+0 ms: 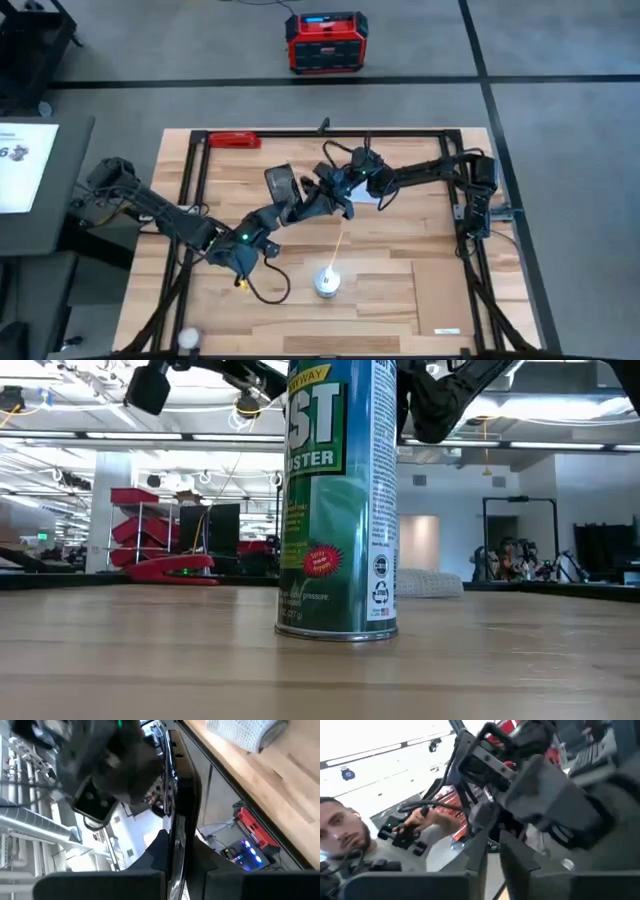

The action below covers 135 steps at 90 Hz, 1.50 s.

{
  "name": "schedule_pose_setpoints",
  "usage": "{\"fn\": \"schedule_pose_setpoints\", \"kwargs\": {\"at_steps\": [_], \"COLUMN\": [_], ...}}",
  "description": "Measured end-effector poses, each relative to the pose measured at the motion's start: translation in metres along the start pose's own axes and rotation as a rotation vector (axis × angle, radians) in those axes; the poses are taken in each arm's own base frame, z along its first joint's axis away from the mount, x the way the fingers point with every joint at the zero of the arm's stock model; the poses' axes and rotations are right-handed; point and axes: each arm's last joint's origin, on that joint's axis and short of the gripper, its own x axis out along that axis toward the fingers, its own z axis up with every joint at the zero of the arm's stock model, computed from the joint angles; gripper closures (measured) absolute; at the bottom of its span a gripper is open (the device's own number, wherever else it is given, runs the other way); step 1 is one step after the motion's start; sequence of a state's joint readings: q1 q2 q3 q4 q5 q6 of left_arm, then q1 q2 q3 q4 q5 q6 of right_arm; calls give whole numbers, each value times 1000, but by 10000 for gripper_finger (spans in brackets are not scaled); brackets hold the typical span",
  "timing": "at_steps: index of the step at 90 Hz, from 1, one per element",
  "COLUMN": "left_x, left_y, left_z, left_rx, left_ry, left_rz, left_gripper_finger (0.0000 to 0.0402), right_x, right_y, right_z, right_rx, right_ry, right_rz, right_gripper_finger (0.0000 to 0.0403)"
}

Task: Apply microfiber cloth
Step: Spray the back of the black phone with the spray bottle

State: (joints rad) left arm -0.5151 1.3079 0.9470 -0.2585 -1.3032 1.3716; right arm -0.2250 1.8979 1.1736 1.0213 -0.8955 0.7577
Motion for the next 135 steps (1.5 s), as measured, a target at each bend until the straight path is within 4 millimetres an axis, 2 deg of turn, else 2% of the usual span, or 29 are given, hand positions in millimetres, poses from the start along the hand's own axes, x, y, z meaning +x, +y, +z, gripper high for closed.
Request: {"fn": "schedule_pose_setpoints", "kwargs": {"at_steps": [25,41,68,92,135], "left_x": [-9,-11,-13,-12,-12], "left_y": [-2,0,10,10,10], "left_z": [3,3,1,2,2], "left_rx": [16,-6,-32,-30,-32], "left_ry": [-23,-29,-31,-30,-29], "left_rz": [12,20,27,26,26], "left_gripper_finger": [396,396,396,396,396], "right_x": [-22,-27,-30,-18,-4], "right_y": [-21,-27,-29,-20,-13], "right_z": [0,-2,3,21,17], "right_rx": [100,122,87,59,85], "right_ry": [78,72,29,-10,-21], "right_rz": [-99,-148,-171,-135,-147], "right_gripper_finger": [241,209,202,202,206]}}
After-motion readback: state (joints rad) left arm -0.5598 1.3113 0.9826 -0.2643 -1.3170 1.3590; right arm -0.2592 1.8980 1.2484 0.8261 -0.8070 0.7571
